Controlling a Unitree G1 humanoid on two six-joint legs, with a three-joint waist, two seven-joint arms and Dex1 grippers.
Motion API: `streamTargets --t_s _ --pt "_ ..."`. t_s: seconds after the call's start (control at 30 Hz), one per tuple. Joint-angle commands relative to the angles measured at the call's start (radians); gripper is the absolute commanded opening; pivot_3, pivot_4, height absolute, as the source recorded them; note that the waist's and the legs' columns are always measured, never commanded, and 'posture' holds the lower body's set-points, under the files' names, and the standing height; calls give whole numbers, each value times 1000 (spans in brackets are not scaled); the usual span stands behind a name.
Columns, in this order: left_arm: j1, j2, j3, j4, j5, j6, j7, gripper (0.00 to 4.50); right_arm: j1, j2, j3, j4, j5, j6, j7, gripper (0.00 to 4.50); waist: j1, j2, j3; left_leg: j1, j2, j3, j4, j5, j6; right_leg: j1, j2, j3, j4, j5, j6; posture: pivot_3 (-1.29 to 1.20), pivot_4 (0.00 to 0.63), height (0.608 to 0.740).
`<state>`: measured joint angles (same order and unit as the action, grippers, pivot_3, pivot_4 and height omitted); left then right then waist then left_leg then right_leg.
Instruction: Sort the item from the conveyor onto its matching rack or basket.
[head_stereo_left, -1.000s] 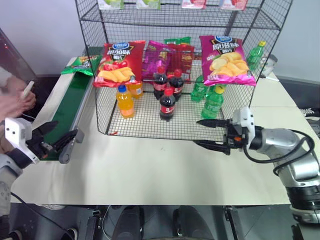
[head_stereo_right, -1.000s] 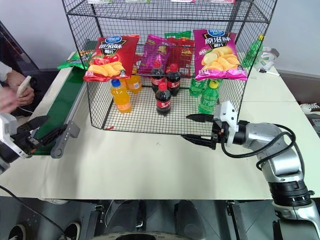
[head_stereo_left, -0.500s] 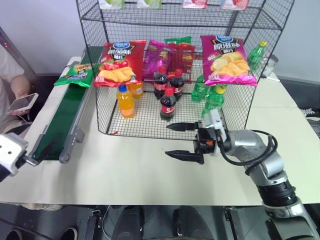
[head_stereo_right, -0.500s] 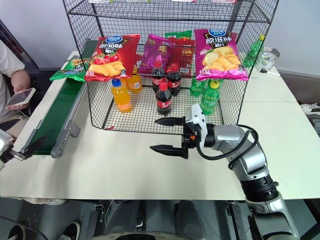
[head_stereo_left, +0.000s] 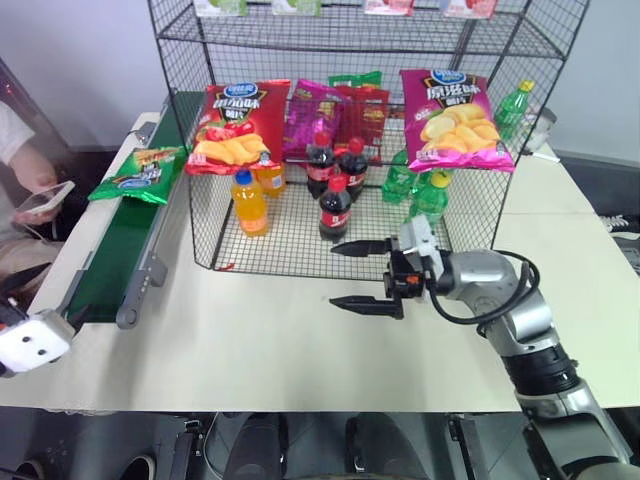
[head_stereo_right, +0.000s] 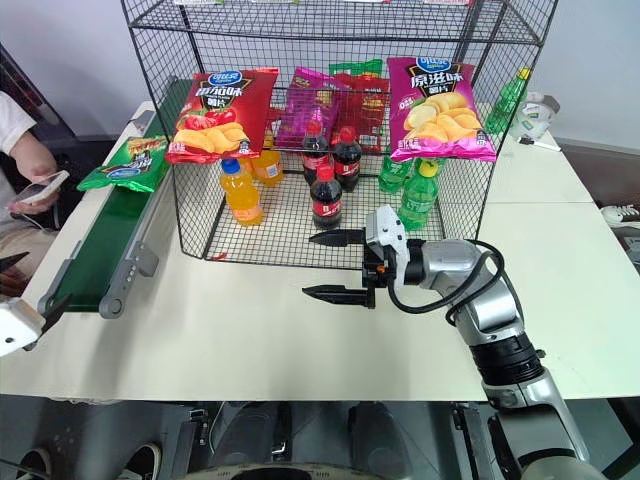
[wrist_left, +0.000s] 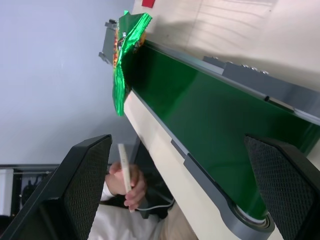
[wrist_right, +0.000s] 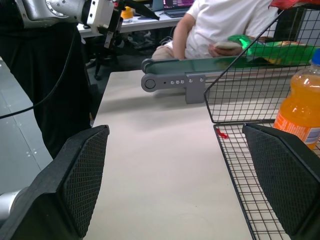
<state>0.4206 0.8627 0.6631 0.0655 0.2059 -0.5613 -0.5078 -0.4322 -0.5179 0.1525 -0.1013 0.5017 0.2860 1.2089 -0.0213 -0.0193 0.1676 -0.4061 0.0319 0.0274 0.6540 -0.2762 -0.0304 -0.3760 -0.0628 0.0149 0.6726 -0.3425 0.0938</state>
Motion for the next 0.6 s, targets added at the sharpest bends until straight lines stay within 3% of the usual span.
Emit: streamTargets --t_s 0.03,0.6 --pt "12 24 40 8 8 -24 30 4500 9 10 -4 -13 -6 -35 11 4447 0 0 0 0 0 0 0 0 0 0 0 0 0 0 0 0 150 739" --pt "5 33 -38 41 46 -9 94 4500 -1 6 -5 -32 -21 -19 -2 4447 -1 0 0 0 0 1 -2 0 0 0 0 -1 -2 0 0 0 150 739"
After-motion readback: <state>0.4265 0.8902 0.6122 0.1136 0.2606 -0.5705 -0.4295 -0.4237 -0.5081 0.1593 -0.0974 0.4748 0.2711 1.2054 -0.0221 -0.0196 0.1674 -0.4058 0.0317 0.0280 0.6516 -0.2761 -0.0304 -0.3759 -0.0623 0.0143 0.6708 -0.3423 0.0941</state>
